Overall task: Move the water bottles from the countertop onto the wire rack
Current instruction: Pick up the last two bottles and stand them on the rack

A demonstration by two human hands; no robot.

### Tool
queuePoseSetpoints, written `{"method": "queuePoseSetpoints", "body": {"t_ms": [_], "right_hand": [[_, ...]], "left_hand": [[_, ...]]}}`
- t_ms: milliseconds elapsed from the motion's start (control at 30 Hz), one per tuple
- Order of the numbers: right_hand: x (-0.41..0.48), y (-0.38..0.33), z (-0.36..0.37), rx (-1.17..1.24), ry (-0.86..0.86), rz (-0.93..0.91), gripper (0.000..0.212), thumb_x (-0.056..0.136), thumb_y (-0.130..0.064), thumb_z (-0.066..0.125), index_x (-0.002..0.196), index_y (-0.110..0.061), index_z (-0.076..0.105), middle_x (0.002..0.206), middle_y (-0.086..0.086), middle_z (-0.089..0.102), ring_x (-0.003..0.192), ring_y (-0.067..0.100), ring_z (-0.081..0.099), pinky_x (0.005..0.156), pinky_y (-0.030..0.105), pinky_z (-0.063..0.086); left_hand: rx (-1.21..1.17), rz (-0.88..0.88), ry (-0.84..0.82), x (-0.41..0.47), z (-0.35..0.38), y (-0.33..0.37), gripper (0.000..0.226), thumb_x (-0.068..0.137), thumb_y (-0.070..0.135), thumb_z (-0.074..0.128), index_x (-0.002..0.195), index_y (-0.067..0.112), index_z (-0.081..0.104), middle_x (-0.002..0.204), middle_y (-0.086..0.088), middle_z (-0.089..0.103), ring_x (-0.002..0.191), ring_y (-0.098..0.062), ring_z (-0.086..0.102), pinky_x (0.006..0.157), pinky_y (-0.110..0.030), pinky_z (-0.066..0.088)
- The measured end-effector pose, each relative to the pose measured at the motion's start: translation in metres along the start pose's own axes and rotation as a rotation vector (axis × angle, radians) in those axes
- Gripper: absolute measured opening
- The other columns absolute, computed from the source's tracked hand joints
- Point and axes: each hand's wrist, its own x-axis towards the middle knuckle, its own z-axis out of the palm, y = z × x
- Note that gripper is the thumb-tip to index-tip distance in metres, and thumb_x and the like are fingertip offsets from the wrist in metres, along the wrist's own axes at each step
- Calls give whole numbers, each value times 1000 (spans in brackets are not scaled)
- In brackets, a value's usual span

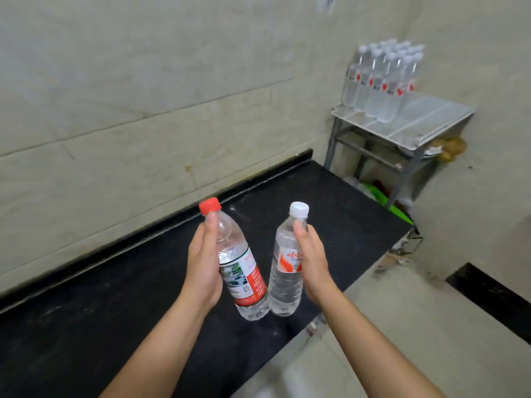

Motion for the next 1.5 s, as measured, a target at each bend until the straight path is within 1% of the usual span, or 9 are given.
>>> {"method": "queuePoseSetpoints", "body": {"t_ms": [133,300,467,733,833,933,1200,1333,1500], "right_hand": [[21,-40,-106,-3,71,-99,54,76,-71,65,100,-22,66,83,-6,72,79,10,72,69,22,56],[48,-92,-225,9,211,-180,50,76,-72,66,100,-28,67,93,-3,77,89,15,74,80,33,58],[87,-135,-300,8,298,-242,59,71,-76,66,103,-26,66,89,-6,78,84,10,76,68,21,55],[197,-170,-372,-87,306,-323,62,67,-87,67,101,-36,72,105,1,78,100,20,75,94,46,58],[250,-198,-391,-153,307,-373,60,72,-85,65,106,-36,72,110,1,77,106,23,73,100,56,54],[298,-230,-410,-212,340,-453,70,78,-82,61,123,-29,65,120,-1,73,117,25,67,107,59,48],[403,-274,-469,-285,413,-556,23,85,-70,57,98,-52,64,101,-12,72,101,13,69,97,48,54],[458,-277,-492,-303,365,-592,31,83,-79,57,96,-51,62,95,-18,70,92,7,68,87,37,55],[557,-290,-530,-289,270,-656,25,90,-65,54,108,-48,55,99,-31,63,92,-6,61,81,13,48]], "left_hand": [[43,84,-111,-2,115,-21,39,83,64,64,89,26,71,94,-7,68,90,-23,63,86,-45,49],[85,169,-224,-5,242,-41,35,86,59,61,90,25,68,87,0,68,81,-14,62,76,-33,51],[94,217,-331,18,334,-50,31,89,53,62,97,23,67,88,3,68,81,-11,64,73,-24,54],[64,339,-422,109,461,-73,19,90,47,66,100,33,76,100,9,79,90,-3,73,73,-16,55],[40,352,-445,153,514,-74,22,88,44,70,105,31,74,103,8,78,96,-4,73,79,-20,56],[74,400,-445,198,562,-68,32,85,50,73,112,34,73,114,8,75,113,-11,68,101,-41,53],[177,451,-486,292,656,-68,31,87,55,70,111,35,73,112,8,76,114,-16,68,104,-53,50],[208,433,-455,325,687,-83,27,87,50,70,109,34,74,111,7,75,112,-16,68,102,-53,52],[327,474,-332,370,738,-114,25,82,55,72,106,48,73,116,4,73,118,-16,64,105,-50,50]]}}
